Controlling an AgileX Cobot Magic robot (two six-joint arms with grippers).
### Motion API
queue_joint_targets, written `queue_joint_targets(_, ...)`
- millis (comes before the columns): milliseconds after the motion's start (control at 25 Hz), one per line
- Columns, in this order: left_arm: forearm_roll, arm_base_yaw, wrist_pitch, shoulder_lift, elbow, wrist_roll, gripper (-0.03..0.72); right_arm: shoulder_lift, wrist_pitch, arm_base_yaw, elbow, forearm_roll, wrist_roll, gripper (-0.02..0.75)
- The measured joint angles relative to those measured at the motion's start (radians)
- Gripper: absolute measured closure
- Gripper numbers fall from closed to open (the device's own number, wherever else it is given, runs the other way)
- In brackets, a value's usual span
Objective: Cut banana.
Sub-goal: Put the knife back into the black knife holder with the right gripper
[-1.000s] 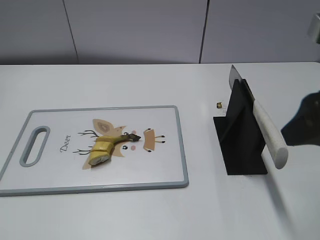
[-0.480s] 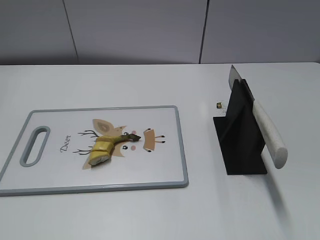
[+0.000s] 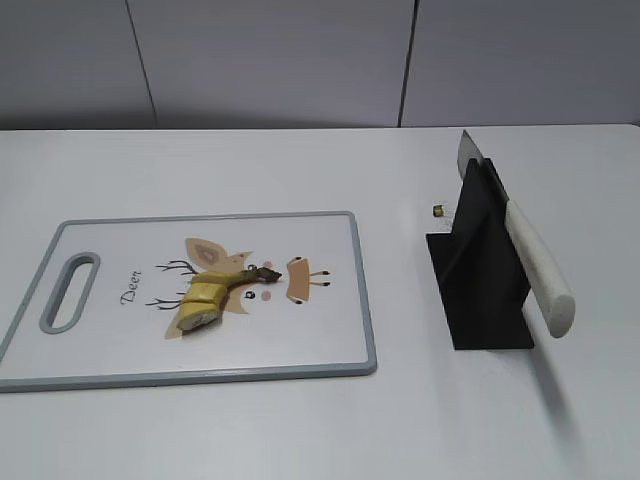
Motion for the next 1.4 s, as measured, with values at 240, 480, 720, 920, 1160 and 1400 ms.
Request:
queue_joint_targets(240, 0.000, 0.000, 0.000, 0.000, 0.000, 0.000, 0.114, -0.099, 0.004, 0.000, 0.002, 0.005, -0.001, 0.145)
queue_joint_targets(480, -0.001, 0.000, 0.001, 0.000, 0.000, 0.000, 0.114, -0.100, 0.004, -0.002, 0.002, 0.008, -0.001, 0.145)
queue_joint_targets(720, -0.001, 0.000, 0.001, 0.000, 0.000, 0.000, 0.114, -0.100, 0.004, -0.120, 0.002, 0.011, -0.002, 0.145)
queue_joint_targets(920, -0.001, 0.000, 0.001, 0.000, 0.000, 0.000, 0.114, -0.100, 0.005, -0.268, 0.002, 0.011, -0.002, 0.145)
queue_joint_targets(1160, -0.001, 0.000, 0.001, 0.000, 0.000, 0.000, 0.114, -0.100, 0.005, -0.318, 0.002, 0.011, -0.002, 0.145)
queue_joint_targets(1400, -0.001, 0.000, 0.001, 0.000, 0.000, 0.000, 0.114, -0.100, 0.005, -0.318, 0.002, 0.046, -0.002, 0.145)
